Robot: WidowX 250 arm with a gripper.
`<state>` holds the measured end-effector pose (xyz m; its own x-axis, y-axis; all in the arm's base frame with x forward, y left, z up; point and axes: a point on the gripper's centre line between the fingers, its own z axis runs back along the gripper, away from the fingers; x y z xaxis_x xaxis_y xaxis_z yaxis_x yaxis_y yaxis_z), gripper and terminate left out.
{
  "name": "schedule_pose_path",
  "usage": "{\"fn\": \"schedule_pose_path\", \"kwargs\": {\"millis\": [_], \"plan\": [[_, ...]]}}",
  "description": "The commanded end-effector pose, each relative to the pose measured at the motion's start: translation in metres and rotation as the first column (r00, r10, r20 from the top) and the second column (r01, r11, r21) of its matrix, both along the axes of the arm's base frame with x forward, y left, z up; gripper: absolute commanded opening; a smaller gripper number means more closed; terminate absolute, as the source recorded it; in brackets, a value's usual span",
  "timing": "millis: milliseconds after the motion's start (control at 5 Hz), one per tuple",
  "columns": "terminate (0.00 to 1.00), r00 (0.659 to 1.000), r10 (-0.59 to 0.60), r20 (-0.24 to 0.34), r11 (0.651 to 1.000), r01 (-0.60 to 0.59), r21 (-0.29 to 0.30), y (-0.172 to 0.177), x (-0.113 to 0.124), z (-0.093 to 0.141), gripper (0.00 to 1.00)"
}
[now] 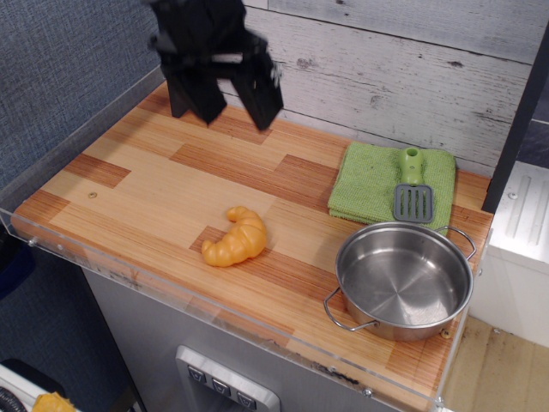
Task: Move the bread to bottom middle of table
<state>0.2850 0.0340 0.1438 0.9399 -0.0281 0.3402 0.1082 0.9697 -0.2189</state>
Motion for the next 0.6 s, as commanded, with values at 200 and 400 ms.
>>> {"fn": "schedule_pose_path", "kwargs": {"millis": [200, 400], "plan": [[0.0, 0.994, 0.008, 0.109, 1.0, -0.006, -0.015, 0.0035, -0.0028, 0.0343, 1.0], [1.0, 0.994, 0.008, 0.109, 1.0, -0.006, -0.015, 0.0035, -0.0028, 0.0343, 1.0]]}}
